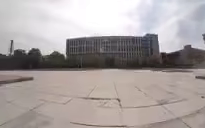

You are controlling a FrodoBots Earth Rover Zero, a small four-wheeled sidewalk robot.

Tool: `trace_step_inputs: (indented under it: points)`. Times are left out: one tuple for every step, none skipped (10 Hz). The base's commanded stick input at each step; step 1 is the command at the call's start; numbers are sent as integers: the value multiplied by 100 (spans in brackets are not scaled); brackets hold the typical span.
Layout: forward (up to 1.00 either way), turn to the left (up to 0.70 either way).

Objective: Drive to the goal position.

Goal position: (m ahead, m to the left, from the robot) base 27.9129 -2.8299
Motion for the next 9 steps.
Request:
trace_step_inputs:
  points:
    - [70, 0]
    - [70, 0]
    - [70, 0]
    - [70, 0]
    - [70, 0]
    - [70, 0]
    - [70, 0]
    - [70, 0]
    - [70, 0]
